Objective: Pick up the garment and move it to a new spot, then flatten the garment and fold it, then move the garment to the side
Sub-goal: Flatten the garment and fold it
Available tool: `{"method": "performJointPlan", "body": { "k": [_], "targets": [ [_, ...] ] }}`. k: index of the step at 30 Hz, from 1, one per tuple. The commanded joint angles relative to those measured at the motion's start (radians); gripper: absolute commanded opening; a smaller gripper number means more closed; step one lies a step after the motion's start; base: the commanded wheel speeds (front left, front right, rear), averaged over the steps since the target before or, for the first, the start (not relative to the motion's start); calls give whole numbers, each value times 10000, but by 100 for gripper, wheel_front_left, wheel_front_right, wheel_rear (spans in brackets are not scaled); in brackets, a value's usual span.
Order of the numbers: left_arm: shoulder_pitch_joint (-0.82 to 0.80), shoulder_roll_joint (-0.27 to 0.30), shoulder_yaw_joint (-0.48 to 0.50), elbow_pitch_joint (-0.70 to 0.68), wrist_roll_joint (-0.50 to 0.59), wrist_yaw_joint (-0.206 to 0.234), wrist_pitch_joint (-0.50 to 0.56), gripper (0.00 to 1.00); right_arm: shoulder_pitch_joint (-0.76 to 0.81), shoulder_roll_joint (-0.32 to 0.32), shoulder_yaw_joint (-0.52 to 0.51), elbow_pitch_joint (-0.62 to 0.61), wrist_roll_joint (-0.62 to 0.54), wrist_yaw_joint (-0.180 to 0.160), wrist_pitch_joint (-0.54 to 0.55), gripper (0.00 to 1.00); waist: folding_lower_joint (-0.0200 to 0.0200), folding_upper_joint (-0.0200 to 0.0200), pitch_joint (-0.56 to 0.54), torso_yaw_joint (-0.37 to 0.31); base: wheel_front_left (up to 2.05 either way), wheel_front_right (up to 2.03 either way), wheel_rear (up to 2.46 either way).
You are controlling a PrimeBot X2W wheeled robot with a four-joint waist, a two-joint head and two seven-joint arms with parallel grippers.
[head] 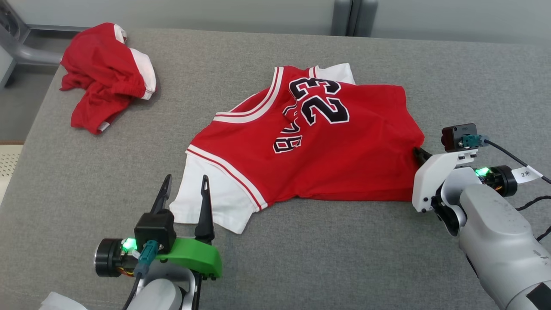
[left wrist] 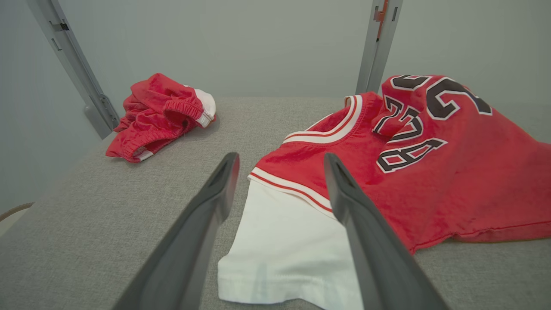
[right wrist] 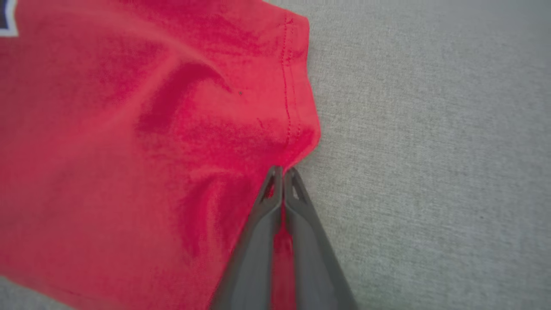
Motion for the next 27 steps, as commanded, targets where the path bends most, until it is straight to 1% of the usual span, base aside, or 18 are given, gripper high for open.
{"method": "performJointPlan", "body": {
  "k": [1,6,10,17,21,26,27],
  "targets": [
    [-109,106,19,-29,75,72,21,100,-193,-76,109,-32,51,-14,-145,0,0,0,-12,-71,0,0,0],
    [4,160,46,-76,37,141,35,100,-171,-57,446,-363,295,-14,-613,0,0,0,-144,-306,0,0,0],
    [131,171,61,-105,-27,208,41,100,249,-216,744,-896,551,-14,-843,0,0,0,-307,-534,0,0,0],
    [328,269,120,-187,-91,294,32,100,1393,-697,1036,-2506,1099,-14,-631,0,0,0,-497,-1005,0,0,0],
    [298,292,151,-275,-71,340,-19,100,2195,-961,864,-3464,1385,-14,-412,0,0,0,-494,-1148,0,0,0],
    [271,321,131,-314,-74,360,-7,100,2919,-1011,437,-4199,1292,-14,-241,0,0,0,-422,-1243,0,0,0],
    [254,322,121,-305,-75,357,-1,100,3009,-982,331,-4289,1203,-14,-227,6,0,0,-412,-1245,0,0,0]
  ]
}}
